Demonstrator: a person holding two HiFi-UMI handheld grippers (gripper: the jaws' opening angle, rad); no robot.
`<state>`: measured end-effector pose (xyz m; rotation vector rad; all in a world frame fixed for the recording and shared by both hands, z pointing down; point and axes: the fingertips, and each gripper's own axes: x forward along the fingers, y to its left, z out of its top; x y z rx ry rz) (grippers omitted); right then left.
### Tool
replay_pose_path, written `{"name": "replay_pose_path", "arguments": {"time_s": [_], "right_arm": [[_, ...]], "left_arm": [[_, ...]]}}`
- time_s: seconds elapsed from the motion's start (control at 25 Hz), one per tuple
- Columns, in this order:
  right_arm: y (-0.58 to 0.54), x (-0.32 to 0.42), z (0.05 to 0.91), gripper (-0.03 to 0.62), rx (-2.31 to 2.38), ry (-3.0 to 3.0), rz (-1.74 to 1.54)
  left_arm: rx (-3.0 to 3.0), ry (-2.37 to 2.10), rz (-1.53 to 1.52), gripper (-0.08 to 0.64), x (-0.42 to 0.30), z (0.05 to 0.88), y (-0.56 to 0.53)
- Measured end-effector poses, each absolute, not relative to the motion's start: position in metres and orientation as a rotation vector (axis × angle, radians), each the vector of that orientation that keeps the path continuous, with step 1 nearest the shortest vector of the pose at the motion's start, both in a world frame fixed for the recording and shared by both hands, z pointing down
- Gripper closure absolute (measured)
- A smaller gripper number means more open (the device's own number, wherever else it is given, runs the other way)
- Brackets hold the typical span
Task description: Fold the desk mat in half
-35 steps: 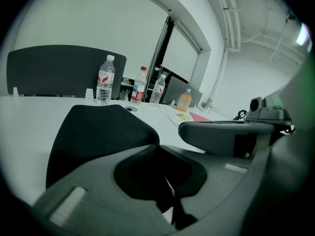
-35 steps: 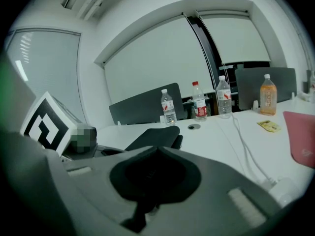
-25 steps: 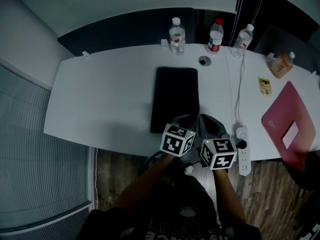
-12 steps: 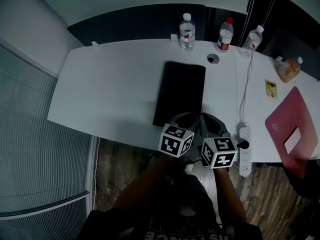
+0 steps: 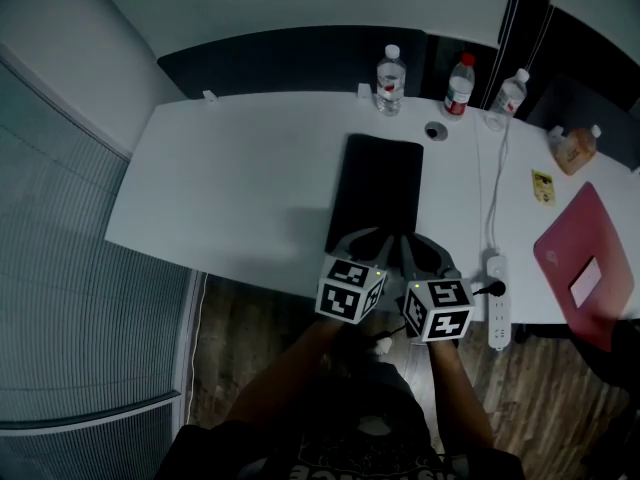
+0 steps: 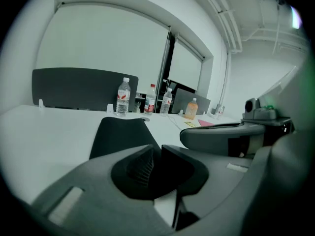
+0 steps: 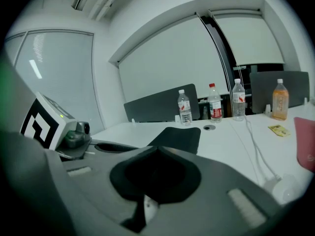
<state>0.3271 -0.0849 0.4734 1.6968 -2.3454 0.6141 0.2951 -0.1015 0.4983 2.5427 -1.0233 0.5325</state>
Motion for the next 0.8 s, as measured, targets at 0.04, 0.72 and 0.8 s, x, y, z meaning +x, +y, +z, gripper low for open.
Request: {"name": "replay_pose_path", "arguments": {"time_s": [0.04, 0.72, 0.8], "right_arm": [[-0.083, 0.322, 0.47, 0.589, 1.702, -2.344, 0.603], [-0.019, 0.216, 0.409, 0.591, 1.833, -2.305, 0.433], [-0.011, 0.205, 0.403, 0.591, 1.847, -2.301, 0.418]], "left_arm": [[2.55, -1.028, 0.523, 0.507, 0.29, 0.494, -0.1], [2.678, -0.991, 0.405, 0.554, 0.186, 0.426, -0.042], [2.69, -0.983, 0.396, 0.554, 0.175, 0.421, -0.033]]}}
